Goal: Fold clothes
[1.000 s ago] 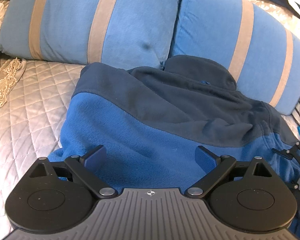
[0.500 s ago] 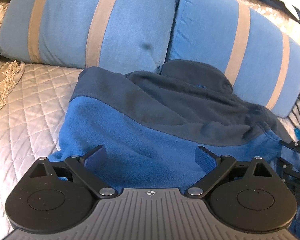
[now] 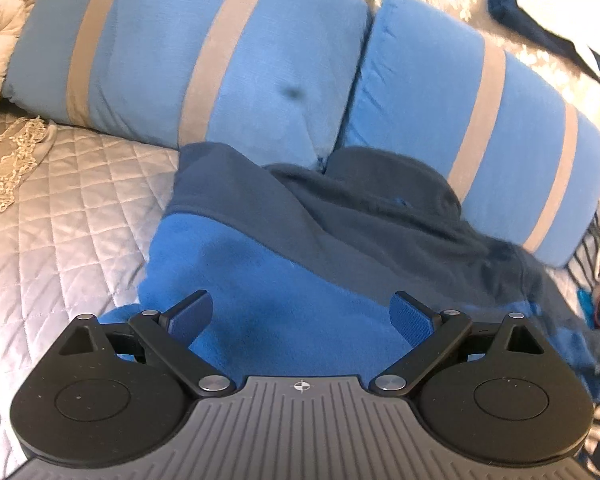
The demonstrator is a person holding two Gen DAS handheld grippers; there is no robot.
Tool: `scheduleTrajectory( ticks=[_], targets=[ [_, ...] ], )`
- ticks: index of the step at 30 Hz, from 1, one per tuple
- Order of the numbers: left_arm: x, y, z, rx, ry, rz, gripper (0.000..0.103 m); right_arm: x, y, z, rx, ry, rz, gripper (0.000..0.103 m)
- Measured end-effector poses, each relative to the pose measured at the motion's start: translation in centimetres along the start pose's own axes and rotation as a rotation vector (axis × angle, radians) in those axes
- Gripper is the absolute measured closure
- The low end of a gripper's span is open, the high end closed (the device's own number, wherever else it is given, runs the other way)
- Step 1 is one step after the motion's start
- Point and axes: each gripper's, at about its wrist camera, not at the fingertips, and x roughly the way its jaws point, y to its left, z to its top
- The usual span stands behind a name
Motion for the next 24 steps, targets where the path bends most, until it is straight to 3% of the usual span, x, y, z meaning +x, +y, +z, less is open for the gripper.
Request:
scheduleTrajectory(
  ticks=[7, 12, 13, 14, 16, 18, 20, 24],
  targets=[
    [-1.6, 2.3, 1.0, -0.17, -0.11, 0.03, 0.006, -1.3, 0.9, -0.4, 0.053, 0.02, 0.14, 0.084],
    [-2.6, 4.7, 1.2, -0.324, -0.172, 0.11, 0.006, -2.0, 1.7, -0.4, 0.026, 0.029, 0.162, 0.082],
    [-2.8, 5.1, 1.3, -0.35, -0.184, 0.129, 0.006, -2.0, 1.7, -0.4, 0.032, 0.031, 0.163, 0.074],
    [-3.0, 5.6, 1.3, -0.377, -0.196, 0.149, 0.006, -2.2, 1.6, -0.5, 0.046, 0.029, 0.16, 0.058],
    [-3.3, 6.3, 1.2, -0.423, -0.212, 0.174, 0.006, -2.8, 1.4, -0.7, 0.078, 0.022, 0.15, 0.043],
    [-3.5, 7.0, 1.2, -0.462, -0.212, 0.182, 0.006, -3.5, 1.0, -0.9, 0.113, -0.006, 0.122, 0.018],
    [-3.6, 7.4, 1.2, -0.488, -0.213, 0.182, 0.006, -4.6, 0.4, -1.3, 0.152, -0.037, 0.103, 0.009],
    [-4.0, 7.8, 1.3, -0.516, -0.247, 0.139, 0.006, -7.2, -1.0, -2.6, 0.253, -0.082, 0.094, 0.003]
  ],
)
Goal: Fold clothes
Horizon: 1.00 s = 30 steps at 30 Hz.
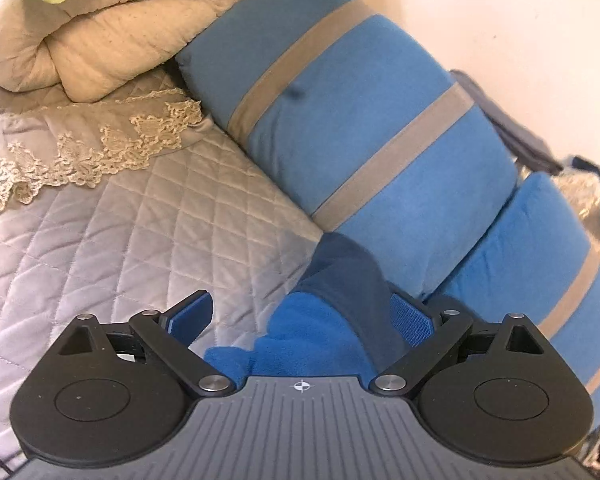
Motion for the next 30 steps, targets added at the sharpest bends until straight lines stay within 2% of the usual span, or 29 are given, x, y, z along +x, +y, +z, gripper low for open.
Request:
scheduleTrajectory(
  ticks=[4, 8, 13, 19, 22, 24, 30],
  targets=[
    [0.1, -0.2, 0.0, 0.002, 0.014, -0.097, 0.006, -3.1, -3.1, -0.9, 0.189, -0.079, -0.003, 0.0],
    [0.8, -1.9, -0.7, 0.097, 0.096, -0.172, 0.006, -6.1, -7.5, -3.3, 0.449, -0.128, -0.019, 0.0],
    [0.8, -3.9, -2.0, 0.24, 0.128, -0.221, 0.006, -7.6, -12.1, -9.1, 0.76, -0.119, -0.147, 0.0],
    [1.1, -4.3, -2.5, 0.28, 0.156, -0.203, 0.006, -8.4, -13.8, -18.2, 1.092, -0.097, -0.278, 0.001],
    [1.3, -4.3, -2.5, 0.284, 0.166, -0.192, 0.006, -9.2, -13.7, -21.6, 1.177, -0.092, -0.337, 0.003],
    [1.3, -4.3, -2.6, 0.289, 0.168, -0.19, 0.006, -9.6, -13.6, -23.1, 1.212, -0.092, -0.377, 0.008],
    [1.3, -4.5, -2.7, 0.3, 0.171, -0.178, 0.006, -10.2, -13.7, -24.6, 1.174, -0.066, -0.472, 0.015]
  ],
)
